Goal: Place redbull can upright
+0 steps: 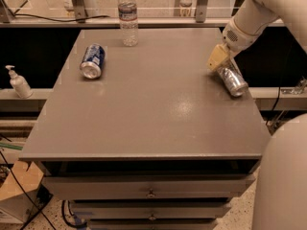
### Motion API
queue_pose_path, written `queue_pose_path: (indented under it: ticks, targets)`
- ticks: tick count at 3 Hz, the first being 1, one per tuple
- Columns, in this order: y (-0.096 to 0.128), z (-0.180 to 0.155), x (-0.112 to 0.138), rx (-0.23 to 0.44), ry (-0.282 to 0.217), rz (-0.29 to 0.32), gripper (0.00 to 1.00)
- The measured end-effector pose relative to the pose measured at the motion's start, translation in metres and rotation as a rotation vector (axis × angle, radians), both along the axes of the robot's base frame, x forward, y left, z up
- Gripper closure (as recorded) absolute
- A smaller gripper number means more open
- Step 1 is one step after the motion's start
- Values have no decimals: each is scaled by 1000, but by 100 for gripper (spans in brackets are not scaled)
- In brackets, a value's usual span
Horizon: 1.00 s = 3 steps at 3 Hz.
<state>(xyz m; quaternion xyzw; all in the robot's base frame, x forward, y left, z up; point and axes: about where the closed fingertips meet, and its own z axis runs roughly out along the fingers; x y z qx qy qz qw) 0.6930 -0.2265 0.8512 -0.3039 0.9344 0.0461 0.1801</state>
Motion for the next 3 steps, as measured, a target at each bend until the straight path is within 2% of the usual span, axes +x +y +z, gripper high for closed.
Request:
queue_pose_path:
  ticks: [1, 2, 3]
  targets:
    - [11, 17, -2, 47, -36, 31, 100]
    - [28, 49, -4, 156, -131, 118, 100]
    - [56, 100, -11, 283, -281, 287, 100]
